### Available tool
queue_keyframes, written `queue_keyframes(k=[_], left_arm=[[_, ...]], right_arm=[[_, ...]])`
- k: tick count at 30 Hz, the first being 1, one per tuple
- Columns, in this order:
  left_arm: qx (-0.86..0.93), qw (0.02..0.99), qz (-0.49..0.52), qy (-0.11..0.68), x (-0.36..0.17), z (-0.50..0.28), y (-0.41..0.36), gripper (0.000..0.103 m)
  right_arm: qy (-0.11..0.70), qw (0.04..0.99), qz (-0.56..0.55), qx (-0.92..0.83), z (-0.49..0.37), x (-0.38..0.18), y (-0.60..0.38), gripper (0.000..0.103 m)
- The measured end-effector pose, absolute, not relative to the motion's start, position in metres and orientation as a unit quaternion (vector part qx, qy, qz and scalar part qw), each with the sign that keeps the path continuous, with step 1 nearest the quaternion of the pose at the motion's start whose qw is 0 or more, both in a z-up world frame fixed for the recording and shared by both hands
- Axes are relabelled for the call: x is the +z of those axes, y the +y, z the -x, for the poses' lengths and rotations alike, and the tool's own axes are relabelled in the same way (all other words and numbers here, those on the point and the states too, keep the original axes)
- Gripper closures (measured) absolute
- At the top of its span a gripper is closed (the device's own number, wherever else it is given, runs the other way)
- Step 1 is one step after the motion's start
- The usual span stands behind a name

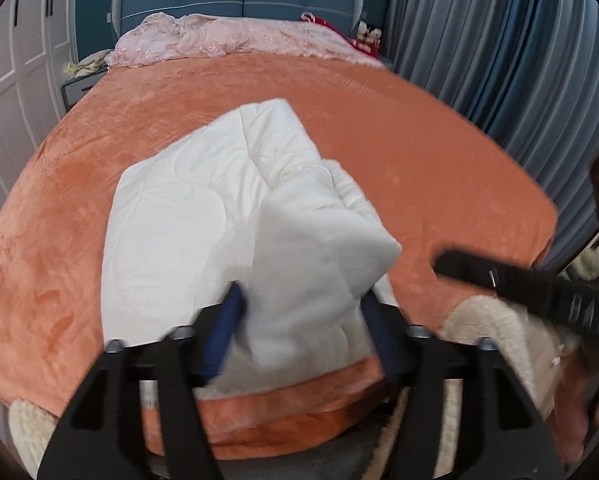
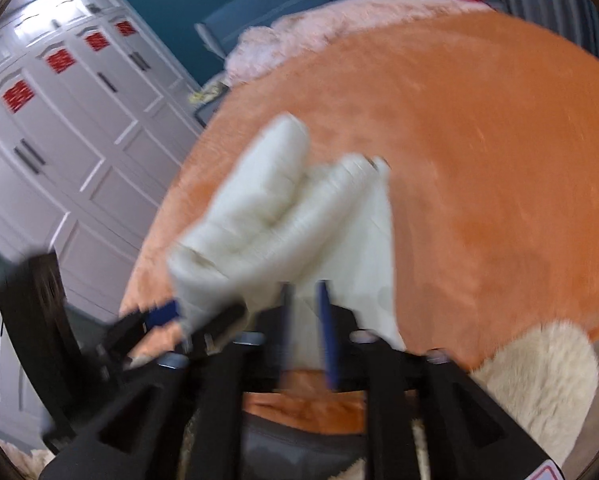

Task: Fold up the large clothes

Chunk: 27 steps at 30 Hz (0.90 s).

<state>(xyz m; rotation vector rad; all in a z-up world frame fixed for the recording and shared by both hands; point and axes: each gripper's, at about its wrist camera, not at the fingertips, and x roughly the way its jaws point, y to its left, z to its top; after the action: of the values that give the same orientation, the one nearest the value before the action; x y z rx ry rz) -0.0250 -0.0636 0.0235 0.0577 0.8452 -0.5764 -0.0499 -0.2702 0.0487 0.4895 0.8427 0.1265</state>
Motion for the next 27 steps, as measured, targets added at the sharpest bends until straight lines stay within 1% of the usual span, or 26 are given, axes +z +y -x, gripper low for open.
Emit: queue_keyframes(k=[1,2,5,9,10,11,12,14,16,18,20,23,27], left_arm=[[-0.276,0.873,-0.02,0.402,0.027,0.029,-0.057,0.034],[-0.268,0.875,-0.014,0.403,0.03,0.033,-0.047,0.034],[-0.235,0.88,0.009,0.411,0.033,0.037,-0.014,0.033],[-0.185,0.88,0.026,0.437,0.021,0.026,0.015,0.034],[-0.175,0.879,0.024,0.443,0.018,0.022,0.019,0.034],[-0.166,0.877,0.025,0.45,0.013,0.019,0.024,0.034],[-0.16,0.876,0.028,0.454,0.01,0.018,0.027,0.034],[-0.153,0.874,0.04,0.46,0.006,0.015,0.035,0.034],[-0.154,0.873,0.05,0.459,0.006,0.016,0.038,0.034],[-0.154,0.874,0.048,0.458,0.007,0.015,0.039,0.034],[-0.151,0.873,0.046,0.462,0.003,0.012,0.037,0.034],[-0.153,0.865,0.04,0.476,-0.007,0.007,0.029,0.034],[-0.15,0.856,0.021,0.494,-0.023,0.004,0.018,0.034]], right_arm=[[0.397,0.886,-0.232,0.066,0.049,0.057,-0.271,0.046],[0.386,0.891,-0.228,0.073,0.048,0.067,-0.263,0.04],[0.375,0.9,-0.202,0.099,0.038,0.084,-0.243,0.039],[0.413,0.887,-0.179,0.103,0.012,0.067,-0.219,0.038],[0.425,0.882,-0.178,0.101,0.007,0.059,-0.215,0.04],[0.432,0.88,-0.174,0.097,0.002,0.056,-0.213,0.051],[0.436,0.882,-0.16,0.08,0.001,0.051,-0.211,0.077],[0.439,0.879,-0.166,0.08,0.012,0.045,-0.216,0.085],[0.435,0.876,-0.188,0.086,0.024,0.045,-0.228,0.088],[0.436,0.878,-0.185,0.068,0.035,0.042,-0.236,0.089],[0.447,0.87,-0.201,0.05,0.046,0.028,-0.252,0.09],[0.466,0.856,-0.224,0.035,0.052,0.007,-0.266,0.091],[0.484,0.847,-0.219,0.024,0.053,-0.013,-0.266,0.091]])
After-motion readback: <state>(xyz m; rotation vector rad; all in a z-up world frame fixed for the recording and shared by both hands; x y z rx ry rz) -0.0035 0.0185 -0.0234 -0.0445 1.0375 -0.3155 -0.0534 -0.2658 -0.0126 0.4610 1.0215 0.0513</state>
